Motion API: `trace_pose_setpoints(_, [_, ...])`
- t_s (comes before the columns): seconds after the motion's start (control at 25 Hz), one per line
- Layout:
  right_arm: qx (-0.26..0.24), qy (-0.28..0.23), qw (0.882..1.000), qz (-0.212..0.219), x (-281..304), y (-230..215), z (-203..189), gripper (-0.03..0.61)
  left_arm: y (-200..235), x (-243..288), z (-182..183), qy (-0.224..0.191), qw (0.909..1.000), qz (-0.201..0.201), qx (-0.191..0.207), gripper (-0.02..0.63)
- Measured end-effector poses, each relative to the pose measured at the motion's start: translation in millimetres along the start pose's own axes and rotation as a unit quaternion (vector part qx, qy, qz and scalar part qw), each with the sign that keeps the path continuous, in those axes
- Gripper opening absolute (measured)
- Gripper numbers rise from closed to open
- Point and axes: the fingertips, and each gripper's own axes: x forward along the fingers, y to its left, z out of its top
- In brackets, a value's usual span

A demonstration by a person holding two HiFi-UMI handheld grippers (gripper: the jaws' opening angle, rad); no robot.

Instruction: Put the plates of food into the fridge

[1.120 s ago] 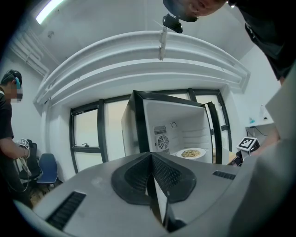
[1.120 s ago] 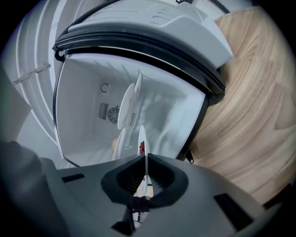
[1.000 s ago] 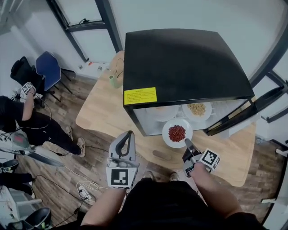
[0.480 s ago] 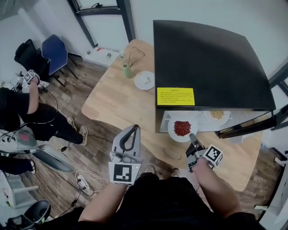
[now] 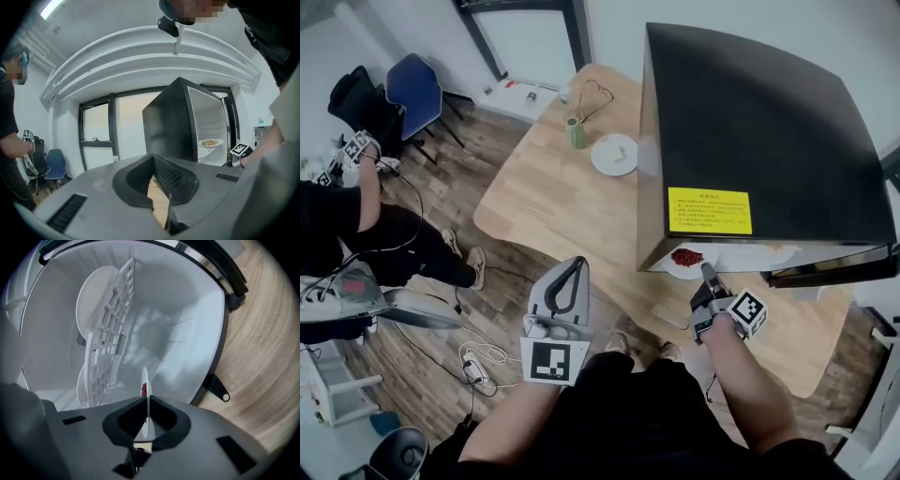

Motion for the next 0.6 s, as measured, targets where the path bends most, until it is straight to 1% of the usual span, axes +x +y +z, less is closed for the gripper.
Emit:
trace_pose_setpoints(0.2, [-0.008, 0.0, 1.0, -0.008, 16.8, -7.6, -4.7, 0.032, 17.2, -13.2, -12.8, 0.017, 0.9997, 0.018, -0.003, 0.005])
trace_pose_setpoints(0.4, [-0.018, -0.004, 1.0, -0.014, 26.5, -11.7, -4.6, 0.032, 23.4, -23.1, -29.4, 0.037, 0.999, 0.025, -0.006, 0.005])
trace_pose_setpoints(0.6, [-0.047, -0.008, 0.999, -0.025, 37.0, -9.6, 3.8, 0.032, 28.7, -23.8, -40.7, 0.048, 0.9982, 0.031, -0.015, 0.005])
